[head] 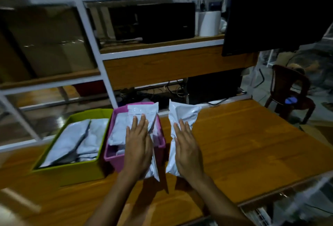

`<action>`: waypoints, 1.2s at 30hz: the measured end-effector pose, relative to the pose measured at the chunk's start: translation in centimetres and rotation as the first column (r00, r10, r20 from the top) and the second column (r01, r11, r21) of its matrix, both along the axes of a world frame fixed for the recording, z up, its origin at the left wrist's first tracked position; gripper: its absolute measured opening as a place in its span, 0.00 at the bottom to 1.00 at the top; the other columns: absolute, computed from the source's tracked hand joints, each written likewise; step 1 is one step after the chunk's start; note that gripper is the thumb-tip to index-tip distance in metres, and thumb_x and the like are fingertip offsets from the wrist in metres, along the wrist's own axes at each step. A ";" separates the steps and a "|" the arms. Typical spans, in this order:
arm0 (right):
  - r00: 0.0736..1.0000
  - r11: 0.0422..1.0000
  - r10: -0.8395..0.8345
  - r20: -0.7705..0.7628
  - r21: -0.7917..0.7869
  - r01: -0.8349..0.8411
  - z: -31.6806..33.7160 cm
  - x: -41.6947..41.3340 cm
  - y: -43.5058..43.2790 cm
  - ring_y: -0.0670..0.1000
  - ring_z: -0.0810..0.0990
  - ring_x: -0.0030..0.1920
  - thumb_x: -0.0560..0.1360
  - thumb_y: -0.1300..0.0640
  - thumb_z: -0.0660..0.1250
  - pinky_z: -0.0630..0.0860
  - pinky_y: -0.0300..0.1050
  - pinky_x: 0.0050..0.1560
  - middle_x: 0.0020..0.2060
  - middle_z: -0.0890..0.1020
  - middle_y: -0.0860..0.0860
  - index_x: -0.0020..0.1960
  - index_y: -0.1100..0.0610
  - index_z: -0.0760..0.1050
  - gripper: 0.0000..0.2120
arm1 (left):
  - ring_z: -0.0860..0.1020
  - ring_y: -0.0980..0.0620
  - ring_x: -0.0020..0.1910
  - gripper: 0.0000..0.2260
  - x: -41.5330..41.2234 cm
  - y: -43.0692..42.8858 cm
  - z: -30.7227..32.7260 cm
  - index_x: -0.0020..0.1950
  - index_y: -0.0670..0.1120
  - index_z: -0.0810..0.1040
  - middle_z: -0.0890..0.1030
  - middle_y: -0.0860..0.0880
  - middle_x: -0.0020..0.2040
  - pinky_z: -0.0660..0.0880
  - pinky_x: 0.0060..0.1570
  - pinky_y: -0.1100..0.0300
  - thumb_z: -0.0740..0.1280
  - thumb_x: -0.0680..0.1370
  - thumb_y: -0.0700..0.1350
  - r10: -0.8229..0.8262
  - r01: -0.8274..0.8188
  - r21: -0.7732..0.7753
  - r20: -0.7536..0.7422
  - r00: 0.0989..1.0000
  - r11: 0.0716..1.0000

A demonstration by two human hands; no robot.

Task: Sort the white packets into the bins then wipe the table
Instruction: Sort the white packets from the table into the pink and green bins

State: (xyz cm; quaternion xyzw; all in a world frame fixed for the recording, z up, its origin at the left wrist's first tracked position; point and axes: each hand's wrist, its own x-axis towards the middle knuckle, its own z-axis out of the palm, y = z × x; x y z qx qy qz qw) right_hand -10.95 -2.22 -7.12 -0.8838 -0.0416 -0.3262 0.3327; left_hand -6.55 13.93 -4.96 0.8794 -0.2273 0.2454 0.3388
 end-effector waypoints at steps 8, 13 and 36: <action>0.989 0.984 0.116 -0.092 -0.126 -0.127 3.0 9.5 6.4 0.53 0.53 0.77 0.82 0.54 0.49 0.55 0.47 0.75 0.76 0.60 0.52 0.76 0.54 0.60 0.22 | 0.52 0.45 0.78 0.25 8.3 7.1 2.2 0.74 0.41 0.66 0.61 0.46 0.77 0.50 0.74 0.43 0.48 0.80 0.49 0.185 -0.175 0.131 -0.064 0.981 0.976; 0.931 0.952 0.065 -0.360 -0.257 -0.166 0.2 17.4 8.0 0.53 0.54 0.77 0.82 0.61 0.53 0.56 0.49 0.76 0.77 0.57 0.54 0.77 0.55 0.56 0.24 | 0.58 0.40 0.76 0.27 14.0 7.7 0.5 0.73 0.39 0.67 0.64 0.41 0.75 0.57 0.72 0.40 0.47 0.78 0.50 0.236 -0.169 0.304 -0.198 0.951 0.938; 0.713 0.901 -0.019 -0.701 -0.321 -0.292 -8.6 24.7 9.1 0.57 0.48 0.78 0.78 0.34 0.39 0.50 0.63 0.75 0.79 0.48 0.54 0.77 0.42 0.41 0.29 | 0.40 0.43 0.78 0.27 20.1 8.0 -7.3 0.79 0.50 0.46 0.42 0.43 0.79 0.42 0.75 0.43 0.42 0.82 0.59 0.242 -0.008 0.506 -0.398 0.885 0.863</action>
